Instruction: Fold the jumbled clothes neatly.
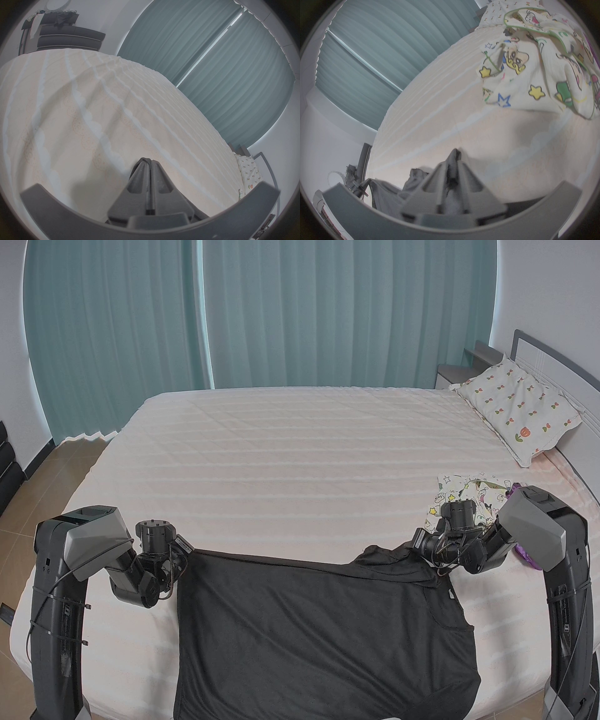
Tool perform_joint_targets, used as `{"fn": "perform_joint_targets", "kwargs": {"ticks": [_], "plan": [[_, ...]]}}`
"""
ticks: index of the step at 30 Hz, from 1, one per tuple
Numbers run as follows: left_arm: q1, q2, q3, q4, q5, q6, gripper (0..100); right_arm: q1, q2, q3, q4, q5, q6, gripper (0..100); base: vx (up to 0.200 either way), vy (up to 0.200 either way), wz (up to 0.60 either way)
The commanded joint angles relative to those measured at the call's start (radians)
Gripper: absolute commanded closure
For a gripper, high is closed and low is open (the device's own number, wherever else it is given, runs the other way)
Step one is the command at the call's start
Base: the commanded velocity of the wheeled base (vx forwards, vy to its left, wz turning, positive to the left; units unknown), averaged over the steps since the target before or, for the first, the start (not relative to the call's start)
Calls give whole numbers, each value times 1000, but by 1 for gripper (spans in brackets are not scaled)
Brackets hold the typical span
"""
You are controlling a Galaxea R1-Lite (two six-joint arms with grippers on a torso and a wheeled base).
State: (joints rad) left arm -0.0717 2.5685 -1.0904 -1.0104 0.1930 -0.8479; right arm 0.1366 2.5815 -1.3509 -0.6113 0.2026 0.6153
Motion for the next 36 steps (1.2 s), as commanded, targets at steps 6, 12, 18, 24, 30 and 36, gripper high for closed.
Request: {"fn": "perform_joint_targets", "kwargs": {"ticks": [6,12,18,24,30,36], "plan": [[0,1,0,-2,2,0,100,-17,0,-40,-36,-8,11,100,0,0,0],[4,1,-13,-20,3,-2,100,-31,9,-100,-108,-48,49,100,0,0,0],[9,-30,-17,-43,8,4,100,-43,2,-208,-108,-89,84,100,0,0,0],[4,-36,-98,24,6,119,100,-41,17,-310,-93,-115,84,100,0,0,0],[-2,36,-270,168,8,125,100,-29,48,-424,-58,-141,81,100,0,0,0],[-10,87,-324,187,10,128,100,-29,91,-511,-4,-173,81,100,0,0,0]]}}
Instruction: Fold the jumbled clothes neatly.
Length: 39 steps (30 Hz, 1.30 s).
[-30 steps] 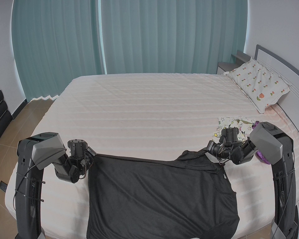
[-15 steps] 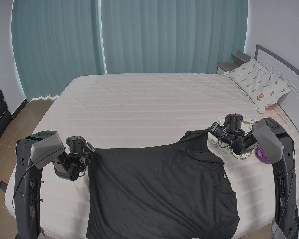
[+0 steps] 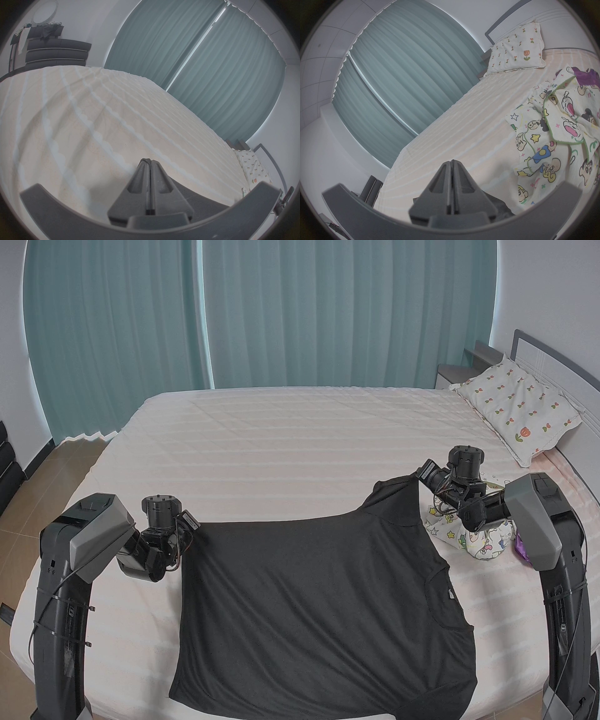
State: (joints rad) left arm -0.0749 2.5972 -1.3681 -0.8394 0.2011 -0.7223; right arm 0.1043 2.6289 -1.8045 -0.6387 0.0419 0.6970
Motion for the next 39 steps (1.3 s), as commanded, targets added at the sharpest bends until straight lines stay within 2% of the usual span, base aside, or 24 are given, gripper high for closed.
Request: {"fn": "perform_joint_targets", "kwargs": {"ticks": [1,2,12,23,26,27,29,31,32,33,35,36,37,38,39], "plan": [[-6,63,-48,23,1,4,100,5,46,-58,28,-11,-1,0,0,0,0],[-6,64,-49,31,-2,4,0,3,51,-55,31,-13,-1,0,0,0,0],[1,83,-65,37,1,4,0,-12,43,27,76,-17,-4,0,0,0,0],[15,-60,14,39,-5,4,0,-23,-133,386,37,13,10,0,0,0,0],[20,-177,170,28,-32,0,0,-23,-234,574,-10,36,10,0,0,0,0],[21,-186,184,28,-37,-2,0,-23,-242,588,-13,36,10,0,0,0,0],[17,-266,314,25,-61,-6,0,-18,-310,688,-21,32,16,0,0,0,0],[15,-282,342,25,-63,-6,0,-17,-325,708,-22,33,18,0,0,0,0],[7,-370,503,2,-80,-8,0,-17,-402,821,-24,41,35,0,0,0,0],[1,-405,580,-24,-92,-9,0,-15,-428,864,-27,41,52,0,0,0,0],[-8,-431,687,-73,-98,-22,0,-15,-464,927,-25,41,75,0,0,0,0],[-8,-431,687,-73,-98,-22,0,-15,-464,927,-25,41,75,0,0,0,0],[-22,-433,773,-149,-97,-43,0,-15,-483,985,-27,42,78,0,0,0,0],[-22,-433,773,-149,-97,-43,0,-15,-483,985,-27,42,78,0,0,0,0],[-45,-434,870,-254,-94,-115,0,-18,-489,1037,-41,42,82,0,0,0,0]]}}
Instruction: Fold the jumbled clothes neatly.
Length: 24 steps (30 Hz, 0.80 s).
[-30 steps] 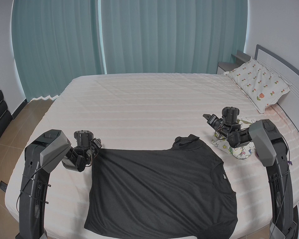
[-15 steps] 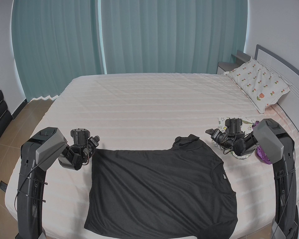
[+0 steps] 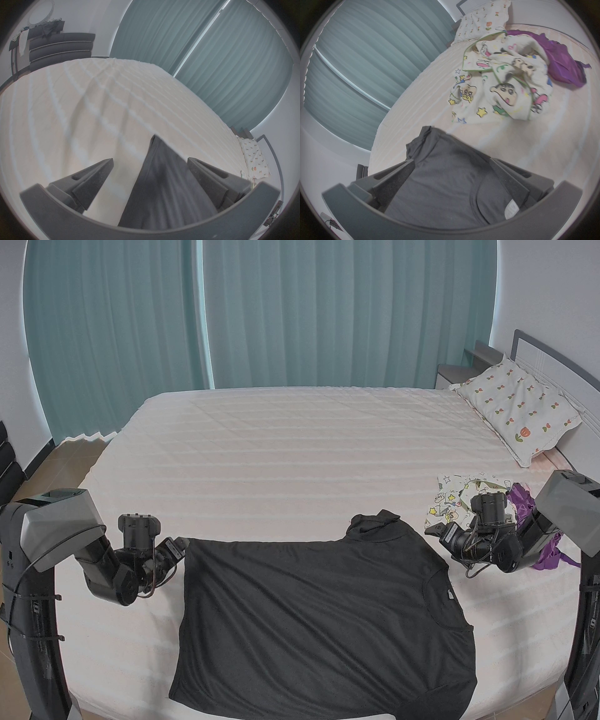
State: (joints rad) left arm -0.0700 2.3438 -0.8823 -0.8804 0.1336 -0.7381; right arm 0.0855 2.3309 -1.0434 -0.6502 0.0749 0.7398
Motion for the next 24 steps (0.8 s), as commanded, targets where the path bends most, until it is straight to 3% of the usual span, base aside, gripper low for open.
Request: {"fn": "perform_joint_targets", "kwargs": {"ticks": [1,7,9,15,21,24], "plan": [[-63,-184,427,-255,-29,-132,0,0,-196,296,-39,9,43,0,0,0,0],[-129,-176,602,-376,-31,-162,0,10,-242,428,-105,8,43,0,0,0,0],[-171,-176,692,-448,-31,-172,0,25,-249,548,-235,6,72,0,0,0,0],[-229,-170,801,-485,-29,-199,0,53,-237,761,-566,-3,170,0,-200,0,0],[-229,-136,830,-499,-34,-216,0,76,-191,832,-687,-1,201,0,-200,0,0],[-229,-129,844,-499,-42,-215,0,76,-200,849,-701,6,270,0,-200,0,0]]}}
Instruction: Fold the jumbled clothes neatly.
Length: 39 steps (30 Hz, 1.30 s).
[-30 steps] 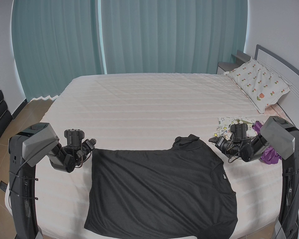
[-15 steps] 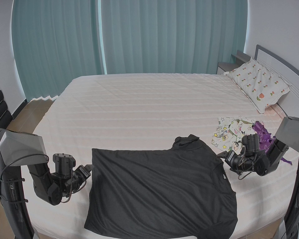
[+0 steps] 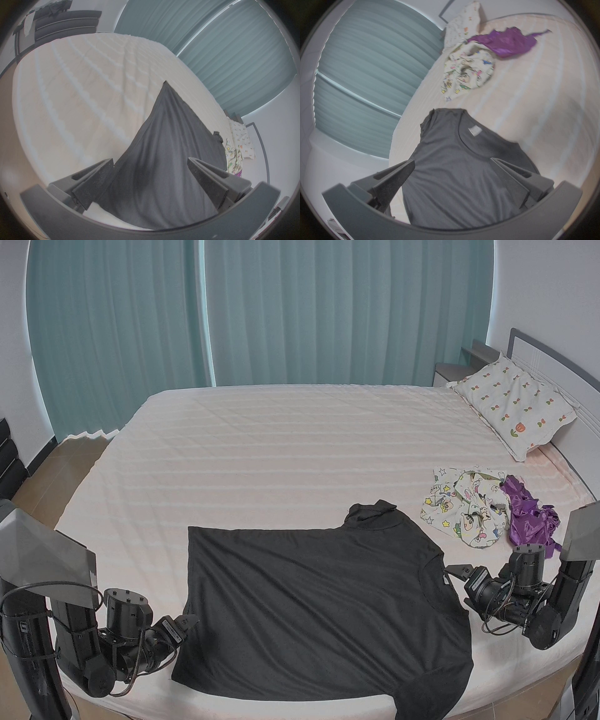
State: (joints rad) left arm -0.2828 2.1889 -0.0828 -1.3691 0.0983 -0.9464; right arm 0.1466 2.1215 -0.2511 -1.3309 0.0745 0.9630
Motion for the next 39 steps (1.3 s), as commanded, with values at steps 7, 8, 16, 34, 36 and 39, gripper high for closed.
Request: {"fn": "perform_joint_targets", "kwargs": {"ticks": [7,8,16,34,36,39], "plan": [[-16,57,41,-10,-19,-3,0,19,9,85,-33,16,63,0,-86,0,0],[-16,71,37,-11,-17,-3,0,21,14,87,-42,19,63,0,0,0,0],[-16,141,-15,-45,8,1,0,36,31,85,-59,19,65,0,0,0,0],[-33,201,-69,-48,72,54,0,60,101,156,-232,18,56,0,0,0,0],[-39,206,-71,-48,75,58,0,60,104,154,-232,18,56,0,0,0,0],[-39,213,-89,-48,75,63,0,62,103,154,-232,18,56,0,0,0,0]]}}
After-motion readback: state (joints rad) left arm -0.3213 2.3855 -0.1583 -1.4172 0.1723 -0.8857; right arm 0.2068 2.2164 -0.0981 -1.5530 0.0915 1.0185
